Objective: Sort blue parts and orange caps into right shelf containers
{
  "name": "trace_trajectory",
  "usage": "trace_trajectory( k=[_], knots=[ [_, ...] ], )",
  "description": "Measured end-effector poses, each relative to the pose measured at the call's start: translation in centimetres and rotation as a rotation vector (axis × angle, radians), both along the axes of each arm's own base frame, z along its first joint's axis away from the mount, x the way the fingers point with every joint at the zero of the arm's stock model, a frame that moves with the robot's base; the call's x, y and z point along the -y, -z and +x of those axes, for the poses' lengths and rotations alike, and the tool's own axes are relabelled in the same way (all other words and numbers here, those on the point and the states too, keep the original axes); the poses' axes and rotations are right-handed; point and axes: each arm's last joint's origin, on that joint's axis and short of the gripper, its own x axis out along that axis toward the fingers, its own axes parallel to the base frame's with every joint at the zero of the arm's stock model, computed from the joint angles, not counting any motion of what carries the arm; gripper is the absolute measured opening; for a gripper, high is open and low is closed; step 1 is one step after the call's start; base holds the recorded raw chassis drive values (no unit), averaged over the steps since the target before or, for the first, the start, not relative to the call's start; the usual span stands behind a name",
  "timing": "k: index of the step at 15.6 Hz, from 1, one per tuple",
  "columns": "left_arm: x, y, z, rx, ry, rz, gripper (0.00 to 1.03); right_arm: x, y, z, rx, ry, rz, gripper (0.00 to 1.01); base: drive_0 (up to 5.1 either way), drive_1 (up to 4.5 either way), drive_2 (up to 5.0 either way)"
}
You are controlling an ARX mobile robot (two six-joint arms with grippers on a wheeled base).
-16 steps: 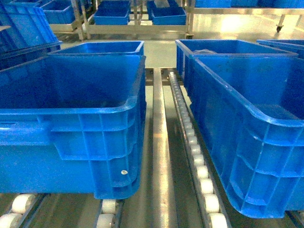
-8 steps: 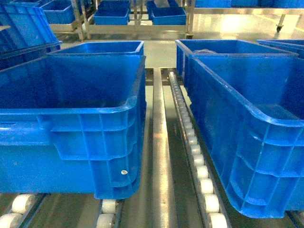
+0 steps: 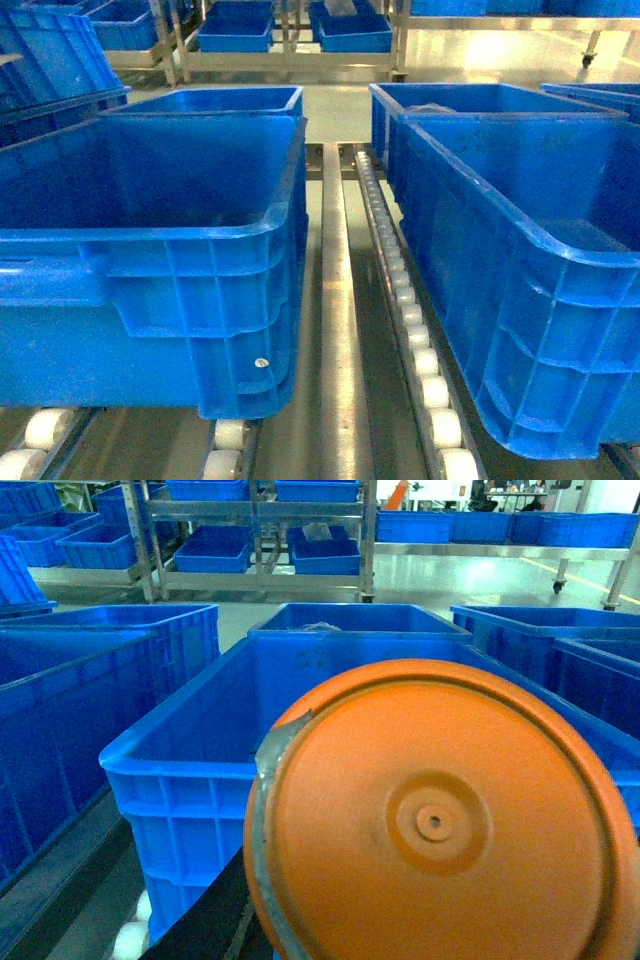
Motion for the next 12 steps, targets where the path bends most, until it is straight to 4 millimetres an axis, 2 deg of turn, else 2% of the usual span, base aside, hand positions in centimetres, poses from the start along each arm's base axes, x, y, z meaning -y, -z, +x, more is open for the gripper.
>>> trace_trajectory(
  k=[12],
  knots=[
    [0.00,0.00,0.00,0.000,0.000,0.000,0.41,0.00,0.00,0.00,0.000,0.000,0.000,0.44,0.0,0.00,0.0]
  ],
)
